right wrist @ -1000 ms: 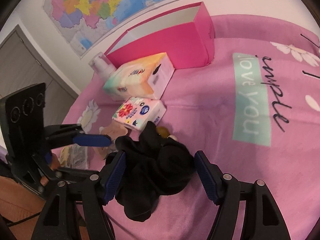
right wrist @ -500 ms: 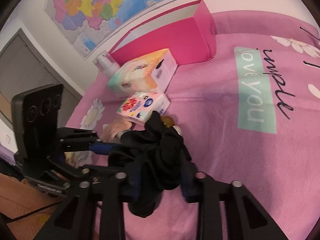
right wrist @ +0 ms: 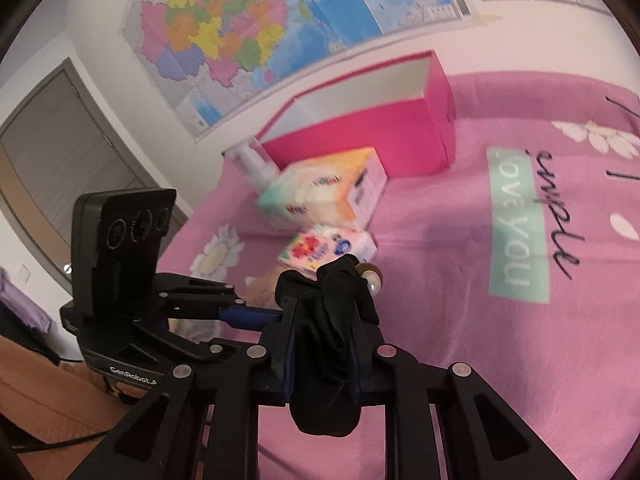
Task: Organize soft objects
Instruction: 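Grasp the black cloth with the right gripper while the left gripper also grips it, then carry the black cloth into the pink box with both grippers and release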
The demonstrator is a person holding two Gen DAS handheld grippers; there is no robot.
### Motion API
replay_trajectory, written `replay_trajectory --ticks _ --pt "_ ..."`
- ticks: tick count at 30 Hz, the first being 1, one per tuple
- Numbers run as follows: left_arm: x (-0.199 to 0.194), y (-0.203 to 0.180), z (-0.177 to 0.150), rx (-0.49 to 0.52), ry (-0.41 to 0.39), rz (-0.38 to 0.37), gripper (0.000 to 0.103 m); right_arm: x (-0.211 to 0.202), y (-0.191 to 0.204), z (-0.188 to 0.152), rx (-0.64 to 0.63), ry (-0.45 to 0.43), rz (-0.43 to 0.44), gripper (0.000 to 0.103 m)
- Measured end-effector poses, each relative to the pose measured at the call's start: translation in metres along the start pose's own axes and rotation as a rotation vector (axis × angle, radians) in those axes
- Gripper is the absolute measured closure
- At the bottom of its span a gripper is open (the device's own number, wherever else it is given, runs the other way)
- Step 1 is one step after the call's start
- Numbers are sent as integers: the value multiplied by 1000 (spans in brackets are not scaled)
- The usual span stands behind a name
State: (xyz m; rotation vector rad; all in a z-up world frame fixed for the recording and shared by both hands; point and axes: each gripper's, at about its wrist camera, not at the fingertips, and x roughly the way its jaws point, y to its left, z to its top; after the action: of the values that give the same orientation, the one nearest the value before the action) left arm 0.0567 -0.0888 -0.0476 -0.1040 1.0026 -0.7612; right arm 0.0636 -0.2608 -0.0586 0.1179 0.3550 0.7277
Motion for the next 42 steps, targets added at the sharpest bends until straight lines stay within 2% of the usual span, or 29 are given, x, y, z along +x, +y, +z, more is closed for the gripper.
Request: replay_trajectory --ticks 8,15,21,30,35,42 --pt "-39 -4 28 42 -112 50 66 -14 17 33 -81 -79 22 84" --pt "-58 0 62 72 -180 136 66 -14 29 78 -180 -142 16 84" --pt "-65 16 101 57 -221 198 66 -4 30 126 -226 -167 22 84" --pt "-61 44 153 11 -228 293 66 25 15 181 -260 -162 -11 84" --pt "-50 60 170 -26 -209 332 66 48 4 204 -272 -148 -34 84" --pt "-31 85 184 -98 -174 359 66 79 -9 220 -301 -128 -89 84"
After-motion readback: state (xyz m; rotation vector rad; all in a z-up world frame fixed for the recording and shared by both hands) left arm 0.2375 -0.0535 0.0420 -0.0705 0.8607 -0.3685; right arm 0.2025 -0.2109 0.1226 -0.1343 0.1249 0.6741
